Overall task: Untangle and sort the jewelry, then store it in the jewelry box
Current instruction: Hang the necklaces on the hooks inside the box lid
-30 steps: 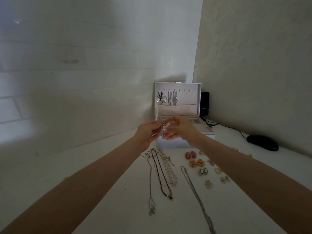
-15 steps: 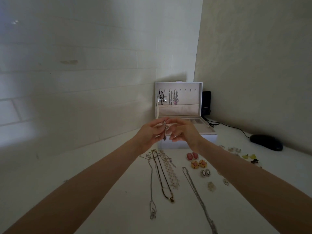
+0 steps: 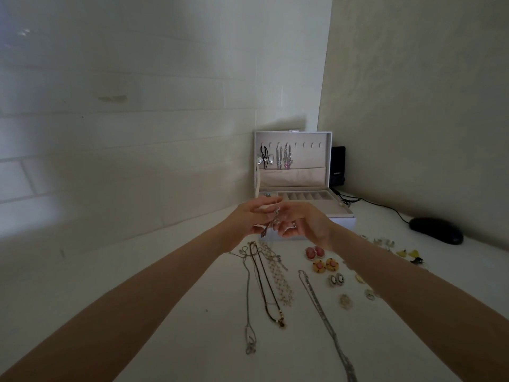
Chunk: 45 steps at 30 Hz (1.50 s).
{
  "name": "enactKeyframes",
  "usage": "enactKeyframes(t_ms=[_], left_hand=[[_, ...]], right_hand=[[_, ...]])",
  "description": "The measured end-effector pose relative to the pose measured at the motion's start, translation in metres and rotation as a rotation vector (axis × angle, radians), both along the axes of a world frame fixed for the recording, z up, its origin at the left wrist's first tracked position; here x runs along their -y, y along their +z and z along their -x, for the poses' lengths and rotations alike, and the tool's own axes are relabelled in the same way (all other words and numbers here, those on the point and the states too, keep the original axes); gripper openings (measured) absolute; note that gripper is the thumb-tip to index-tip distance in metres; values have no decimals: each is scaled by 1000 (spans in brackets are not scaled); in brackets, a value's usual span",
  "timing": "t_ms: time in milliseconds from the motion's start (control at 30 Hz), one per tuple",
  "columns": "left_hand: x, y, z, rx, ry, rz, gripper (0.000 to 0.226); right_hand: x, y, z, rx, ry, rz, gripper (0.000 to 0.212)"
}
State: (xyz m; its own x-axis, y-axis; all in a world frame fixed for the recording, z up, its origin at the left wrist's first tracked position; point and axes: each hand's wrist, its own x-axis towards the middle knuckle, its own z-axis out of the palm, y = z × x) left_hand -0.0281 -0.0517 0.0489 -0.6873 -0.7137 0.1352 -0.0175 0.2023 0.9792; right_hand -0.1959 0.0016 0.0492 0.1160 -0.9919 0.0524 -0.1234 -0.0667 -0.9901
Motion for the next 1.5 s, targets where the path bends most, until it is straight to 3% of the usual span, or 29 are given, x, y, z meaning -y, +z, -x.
enactKeyframes(t_ms=[100,200,400,567,867,1100,1267,1400,1500], left_hand=[[1,1,1,10,51,8,33],[1,1,2,15,87,26,30],[-1,0,4,-7,101,-17,22],[0,1,3,-47,40,-121,21],[0,1,5,-73,140,-169,9],[-1,3,8,63,345,-90,24],[1,3,8,40,302,-159,37],[0,3,11,-49,262,-209,25],[-1,0,13,-34,255,-122,21]], right_hand=[[1,-1,1,70,8,-19,42],[3,-3,0,14,-37,29,23],[2,-6,-1,-65,30,40,22],[-1,-9,-4,8,51,26,17],[7,-8,-14,17,-198,54,12],[5,-9,-22,-4,-160,54,21],[7,-8,-24,-36,-230,87,10],[10,-8,-22,-14,-339,75,11],[11,-7,-20,-5,-380,70,10]])
